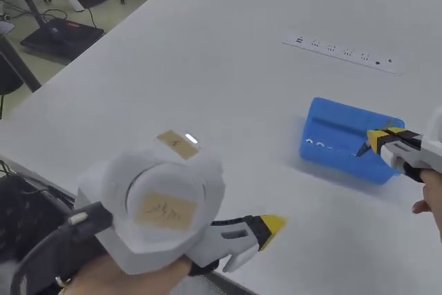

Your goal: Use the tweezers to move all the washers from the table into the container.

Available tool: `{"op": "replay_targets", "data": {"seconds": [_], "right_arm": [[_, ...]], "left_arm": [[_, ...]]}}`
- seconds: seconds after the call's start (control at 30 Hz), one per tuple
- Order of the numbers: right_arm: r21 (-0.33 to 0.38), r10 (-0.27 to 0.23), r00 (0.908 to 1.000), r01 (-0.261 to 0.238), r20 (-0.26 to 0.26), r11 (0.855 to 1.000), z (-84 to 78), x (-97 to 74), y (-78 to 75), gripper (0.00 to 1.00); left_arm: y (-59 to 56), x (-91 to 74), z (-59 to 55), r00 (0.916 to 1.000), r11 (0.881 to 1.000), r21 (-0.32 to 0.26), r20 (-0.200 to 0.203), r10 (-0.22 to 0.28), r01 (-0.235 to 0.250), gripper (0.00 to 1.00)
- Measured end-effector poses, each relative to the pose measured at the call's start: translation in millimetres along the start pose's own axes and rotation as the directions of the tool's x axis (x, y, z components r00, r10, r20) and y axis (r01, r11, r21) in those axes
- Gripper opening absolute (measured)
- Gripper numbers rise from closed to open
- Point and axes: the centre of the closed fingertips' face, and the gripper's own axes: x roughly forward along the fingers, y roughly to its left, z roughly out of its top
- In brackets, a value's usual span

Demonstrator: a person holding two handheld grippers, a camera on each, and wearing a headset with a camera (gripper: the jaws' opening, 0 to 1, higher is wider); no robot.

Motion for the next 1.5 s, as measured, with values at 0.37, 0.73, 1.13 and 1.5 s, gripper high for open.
{"op": "replay_targets", "data": {"seconds": [0.37,0.73,1.13,1.5], "right_arm": [[0.024,0.012,0.9996,-0.012,-0.024,1.0,-11.7,6.7,-1.4,0.0],[0.061,0.022,0.9996,-0.023,0.018,0.998,4.3,-2.8,-3.7,0.01],[0.092,0.006,0.999,-0.01,0.044,0.996,9.9,-11.7,-1.6,0.01],[0.022,0.114,0.9874,-0.117,0.11,0.993,39.4,-49.9,29.7,0.0]], "left_arm": [[-3.4,4.3,-7.8,0.9996,1.0,0.004,-0.025,-0.009,0.009,0.91],[3.7,3.6,14.6,0.9999,0.998,0.061,0.008,-0.008,0.007,0.89],[-15.6,5.2,55.6,0.9925,0.976,0.204,0.079,-0.093,0.076,0.82],[-33.0,8.8,85.3,0.9732,0.941,0.29,0.092,-0.211,0.176,0.58]]}}
